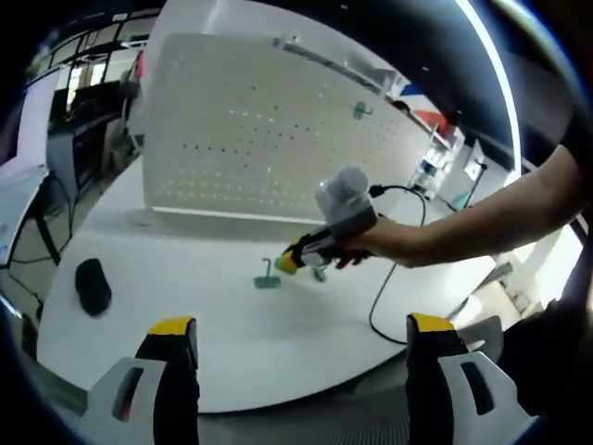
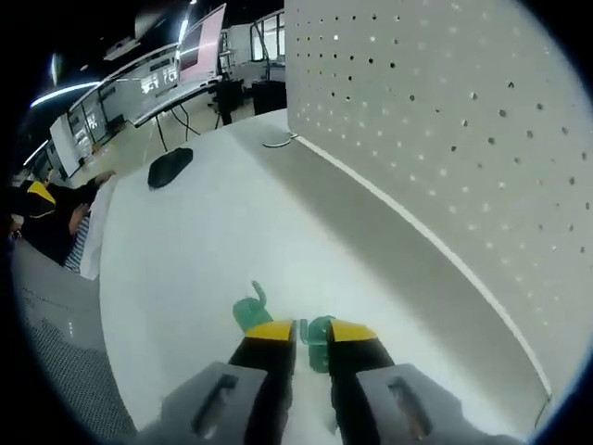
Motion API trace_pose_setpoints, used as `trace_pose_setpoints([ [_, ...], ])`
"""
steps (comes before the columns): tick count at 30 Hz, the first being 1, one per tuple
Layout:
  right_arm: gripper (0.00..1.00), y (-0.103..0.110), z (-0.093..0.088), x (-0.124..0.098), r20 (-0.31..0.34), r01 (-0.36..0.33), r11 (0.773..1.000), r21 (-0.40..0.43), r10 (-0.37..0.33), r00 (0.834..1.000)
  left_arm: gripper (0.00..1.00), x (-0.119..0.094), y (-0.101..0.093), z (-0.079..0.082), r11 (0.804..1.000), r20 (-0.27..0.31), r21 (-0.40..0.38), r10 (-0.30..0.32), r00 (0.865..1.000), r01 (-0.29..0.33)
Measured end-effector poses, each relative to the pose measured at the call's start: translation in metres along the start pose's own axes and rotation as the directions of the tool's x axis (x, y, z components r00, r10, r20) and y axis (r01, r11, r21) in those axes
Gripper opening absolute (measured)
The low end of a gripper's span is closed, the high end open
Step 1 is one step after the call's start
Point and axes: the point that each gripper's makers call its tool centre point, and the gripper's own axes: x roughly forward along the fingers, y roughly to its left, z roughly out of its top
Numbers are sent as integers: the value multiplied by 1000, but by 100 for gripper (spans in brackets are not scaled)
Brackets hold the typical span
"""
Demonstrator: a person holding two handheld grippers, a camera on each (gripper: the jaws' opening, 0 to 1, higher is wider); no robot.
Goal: Insert the hook assembly into the mounting plate slot until the hook locks in place.
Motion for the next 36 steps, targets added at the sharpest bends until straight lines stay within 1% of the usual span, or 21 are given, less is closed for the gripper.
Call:
trace_pose_setpoints([
  [2, 4, -1, 0, 0, -3, -1, 1000, 9, 1, 1000, 94, 0, 0, 1, 1000, 0, 2, -2, 1000, 2],
  [4, 3, -3, 0, 0, -4, 0, 1000, 31, 1, 1000, 94, 0, -1, 2, 1000, 3, 3, -3, 1000, 3],
  [5, 2, -3, 0, 0, -6, 4, 1000, 26, -4, 1000, 94, 1, -1, 2, 1000, 5, 3, -4, 1000, 4],
  [6, 1, -5, 0, -2, -5, 17, 1000, 1, -17, 1000, 94, 1, -1, 2, 1000, 3, 3, -5, 1000, 5],
  [8, 0, -3, 0, -3, -2, 9, 1000, 13, -9, 1000, 94, 2, -2, 2, 1000, 0, 5, -9, 1000, 9],
  [14, 0, -2, 7, -10, 30, 4, 999, 33, -5, 1000, 95, 4, -4, 7, 1000, 8, 16, -10, 1000, 10],
  [17, 0, -5, 12, -14, 57, 12, 999, 42, -14, 998, 95, 3, -3, 9, 1000, 11, 19, -6, 1000, 6],
  [23, 0, -9, 19, -22, 89, 17, 997, 72, -23, 996, 95, 0, -3, 15, 999, 26, 33, -1, 1000, 0],
  [28, 0, -11, 21, -29, 104, 23, 996, 87, -33, 994, 95, -4, -5, 19, 999, 36, 46, 3, 999, -5],
  [32, 0, -12, 22, -37, 123, 27, 994, 109, -40, 992, 96, -7, -7, 22, 999, 45, 54, 4, 999, -7],
  [34, 0, -11, 25, -42, 142, 22, 991, 133, -41, 989, 96, -7, -8, 23, 998, 45, 60, 5, 999, -8],
  [36, 0, -11, 28, -47, 154, 21, 990, 139, -43, 987, 95, -8, -10, 23, 998, 42, 65, 2, 999, -5],
])
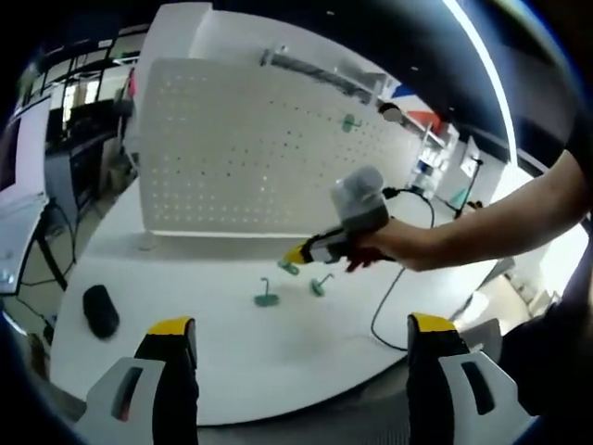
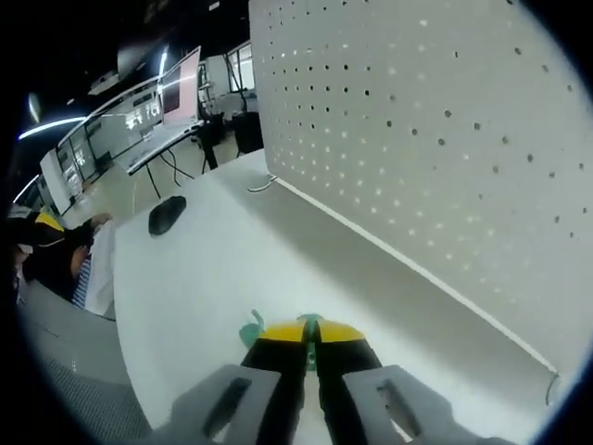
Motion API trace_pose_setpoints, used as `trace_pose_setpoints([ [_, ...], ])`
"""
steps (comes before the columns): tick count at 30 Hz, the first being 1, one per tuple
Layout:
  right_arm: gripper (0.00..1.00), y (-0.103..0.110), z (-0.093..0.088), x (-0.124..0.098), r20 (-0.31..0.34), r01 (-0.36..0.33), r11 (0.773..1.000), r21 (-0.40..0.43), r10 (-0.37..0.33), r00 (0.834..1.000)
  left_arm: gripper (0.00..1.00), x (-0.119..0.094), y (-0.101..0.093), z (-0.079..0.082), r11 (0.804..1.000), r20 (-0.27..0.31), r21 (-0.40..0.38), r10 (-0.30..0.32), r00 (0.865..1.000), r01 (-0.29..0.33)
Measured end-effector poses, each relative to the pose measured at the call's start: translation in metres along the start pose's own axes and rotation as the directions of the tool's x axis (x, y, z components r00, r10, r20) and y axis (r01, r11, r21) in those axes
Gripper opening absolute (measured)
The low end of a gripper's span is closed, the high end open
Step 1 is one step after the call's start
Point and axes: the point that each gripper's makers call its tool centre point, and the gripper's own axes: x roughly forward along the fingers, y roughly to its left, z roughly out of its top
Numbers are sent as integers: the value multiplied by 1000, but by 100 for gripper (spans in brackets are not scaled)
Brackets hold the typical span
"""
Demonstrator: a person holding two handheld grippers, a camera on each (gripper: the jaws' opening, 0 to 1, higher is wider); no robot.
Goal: Insert the hook assembly into the mounting plate slot until the hook locks in place.
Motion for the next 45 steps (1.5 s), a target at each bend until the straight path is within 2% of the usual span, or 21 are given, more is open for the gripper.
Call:
trace_pose_setpoints([
  [9, 0, 17, 29, -34, 123, -38, 997, 63, 30, 992, 94, 0, -4, 9, 1000, 12, 18, 4, 1000, -4],
  [13, 0, 25, 44, -52, 196, -64, 991, 117, 40, 980, 92, 1, 2, 17, 1000, 31, 6, 19, 999, -20],
  [16, 0, 33, 52, -65, 233, -80, 988, 132, 47, 971, 91, 2, 4, 21, 1000, 38, 1, 27, 999, -27],
  [17, 0, 42, 55, -69, 244, -119, 980, 162, 77, 967, 90, 3, 5, 23, 1000, 40, 5, 28, 999, -29],
  [18, 0, 45, 57, -73, 251, -128, 977, 171, 83, 964, 89, 4, 5, 25, 999, 38, 16, 27, 999, -27],
  [20, 0, 50, 60, -80, 269, -132, 977, 165, 84, 959, 87, 7, 4, 28, 1000, 30, 19, 20, 999, -21],
  [23, 0, 69, 73, -97, 340, -192, 959, 210, 113, 934, 86, 12, 0, 33, 1000, 25, 18, 10, 1000, -11],
  [24, 0, 73, 75, -102, 350, -201, 955, 217, 116, 930, 86, 14, 0, 34, 1000, 19, 15, 10, 1000, -11],
  [26, 0, 85, 84, -114, 397, -239, 942, 237, 131, 908, 84, 16, 0, 37, 1000, 15, -1, 13, 1000, -13],
  [31, 0, 109, 96, -139, 466, -310, 916, 254, 165, 869, 68, 17, 1, 52, 991, 65, -131, 20, 998, -11],
  [33, 0, 116, 99, -148, 487, -332, 908, 255, 176, 856, 65, 16, 2, 55, 988, 71, -154, 21, 997, -10],
  [34, 0, 122, 103, -154, 509, -354, 905, 236, 195, 838, 62, 16, 2, 57, 987, 71, -158, 22, 997, -11],
  [36, 0, 123, 103, -160, 509, -341, 912, 229, 186, 840, 58, 16, 0, 59, 990, 64, -142, 25, 998, -16],
  [38, 0, 125, 103, -164, 523, -350, 908, 233, 186, 832, 53, 15, -2, 64, 993, 74, -115, 27, 997, -18],
  [40, 0, 126, 103, -166, 531, -360, 900, 246, 185, 827, 42, 13, -7, 72, 991, 103, -136, 5, 995, 9],
  [42, 0, 128, 102, -168, 537, -364, 899, 244, 187, 822, 35, 13, -14, 79, 979, 129, -195, -30, 991, 55],
  [45, 0, 131, 105, -172, 562, -383, 891, 244, 192, 804, 33, 15, -17, 78, 979, 110, -192, -43, 993, 64],
])
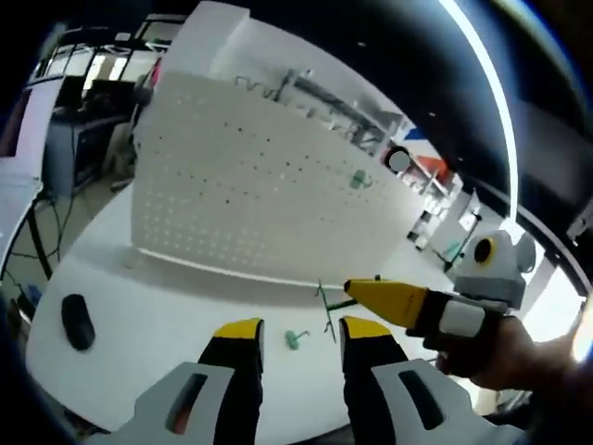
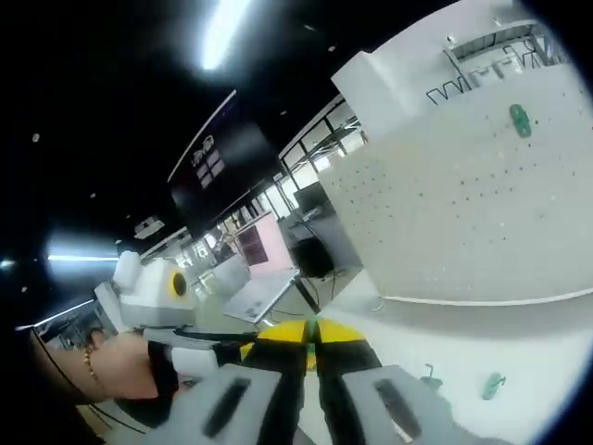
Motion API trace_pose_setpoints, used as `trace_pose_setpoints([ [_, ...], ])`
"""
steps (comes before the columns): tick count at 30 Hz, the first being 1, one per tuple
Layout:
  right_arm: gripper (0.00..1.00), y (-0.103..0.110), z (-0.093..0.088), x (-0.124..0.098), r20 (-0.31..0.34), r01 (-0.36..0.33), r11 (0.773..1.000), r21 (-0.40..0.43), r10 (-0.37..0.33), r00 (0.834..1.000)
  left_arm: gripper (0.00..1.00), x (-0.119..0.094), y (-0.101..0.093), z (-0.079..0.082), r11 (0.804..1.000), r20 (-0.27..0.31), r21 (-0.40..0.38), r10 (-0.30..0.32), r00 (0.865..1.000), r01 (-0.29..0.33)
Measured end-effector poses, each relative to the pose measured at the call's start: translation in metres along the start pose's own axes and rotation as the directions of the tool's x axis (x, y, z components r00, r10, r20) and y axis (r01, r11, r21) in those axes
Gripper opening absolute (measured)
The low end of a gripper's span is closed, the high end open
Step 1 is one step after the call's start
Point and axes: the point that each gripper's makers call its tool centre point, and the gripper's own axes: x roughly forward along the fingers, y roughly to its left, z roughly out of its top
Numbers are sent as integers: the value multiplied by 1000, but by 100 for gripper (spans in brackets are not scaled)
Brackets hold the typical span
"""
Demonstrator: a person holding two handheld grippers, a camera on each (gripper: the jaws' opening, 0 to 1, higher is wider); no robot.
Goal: Insert the hook assembly into the mounting plate slot until the hook locks in place.
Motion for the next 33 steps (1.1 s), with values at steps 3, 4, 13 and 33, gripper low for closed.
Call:
trace_pose_setpoints([
  [3, 0, 7, 0, 0, 8, -17, 1000, -13, 17, 1000, 31, 0, -2, -2, 1000, -9, -3, -12, 1000, 12],
  [4, 0, 9, 1, 0, 13, -21, 1000, -16, 21, 1000, 28, 0, -6, -2, 999, -8, -27, -31, 999, 31],
  [13, 0, 18, 3, -1, 39, -31, 999, -43, 33, 999, 5, -4, -17, 2, 991, 15, -89, -99, 995, 100],
  [33, 11, 23, 12, -17, -24, -54, 996, 73, 56, 998, 1, -13, -11, 8, 994, 33, 109, -36, 999, 32],
])
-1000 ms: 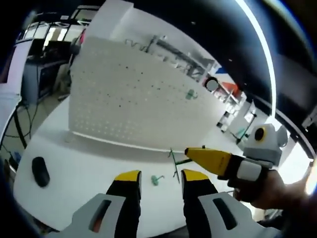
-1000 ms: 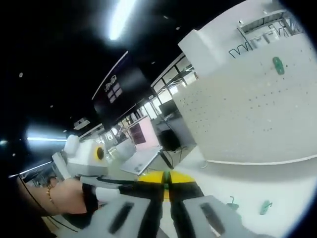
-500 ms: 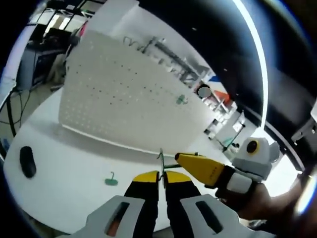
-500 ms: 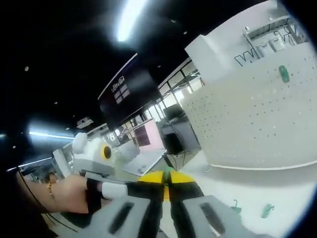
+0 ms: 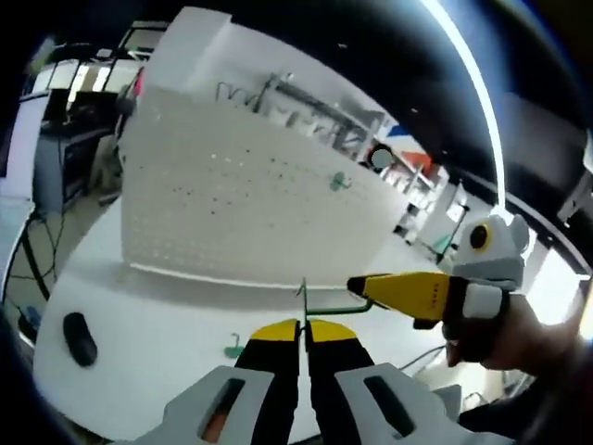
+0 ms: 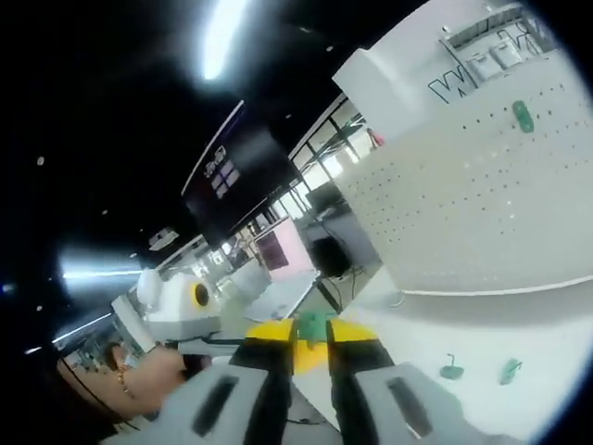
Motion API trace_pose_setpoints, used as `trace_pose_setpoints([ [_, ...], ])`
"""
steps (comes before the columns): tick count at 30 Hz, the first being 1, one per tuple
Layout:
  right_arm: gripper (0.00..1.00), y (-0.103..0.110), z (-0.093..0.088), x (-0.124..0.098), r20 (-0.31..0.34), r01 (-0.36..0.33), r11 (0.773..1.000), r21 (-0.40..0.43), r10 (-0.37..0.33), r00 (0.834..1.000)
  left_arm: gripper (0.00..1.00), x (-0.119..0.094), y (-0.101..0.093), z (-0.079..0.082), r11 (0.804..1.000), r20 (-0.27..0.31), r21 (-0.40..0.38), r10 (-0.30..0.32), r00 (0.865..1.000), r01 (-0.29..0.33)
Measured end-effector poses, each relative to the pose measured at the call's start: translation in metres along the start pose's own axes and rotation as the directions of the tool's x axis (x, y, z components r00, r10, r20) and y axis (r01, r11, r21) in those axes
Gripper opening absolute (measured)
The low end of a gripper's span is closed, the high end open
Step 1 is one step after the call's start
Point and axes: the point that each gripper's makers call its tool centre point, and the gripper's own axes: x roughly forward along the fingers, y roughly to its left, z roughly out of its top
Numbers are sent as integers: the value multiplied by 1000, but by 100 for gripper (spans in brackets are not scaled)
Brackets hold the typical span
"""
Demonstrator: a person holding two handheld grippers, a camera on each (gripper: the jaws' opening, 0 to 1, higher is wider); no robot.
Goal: Insert the hook assembly into the mounting plate slot until the hook locks in place.
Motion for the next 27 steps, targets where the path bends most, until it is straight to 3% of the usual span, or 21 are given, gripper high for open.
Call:
trace_pose_setpoints([
  [10, 12, 0, -14, 8, -53, 1, 1000, 26, 0, 999, 1, 1, -13, 7, 991, 55, 137, -15, 998, 8],
  [18, 7, 8, -12, 10, -48, -29, 997, 69, 32, 998, 1, -2, -14, 12, 971, 80, 239, -4, 997, -16],
  [21, 4, 10, -8, 11, -29, -43, 995, 87, 45, 999, 1, -5, -17, 16, 973, 89, 230, -12, 996, -9],
  [27, 2, 9, -11, 12, -33, -21, 993, 116, 25, 999, 1, -5, -16, 16, 945, 66, 325, 29, 997, -49],
])
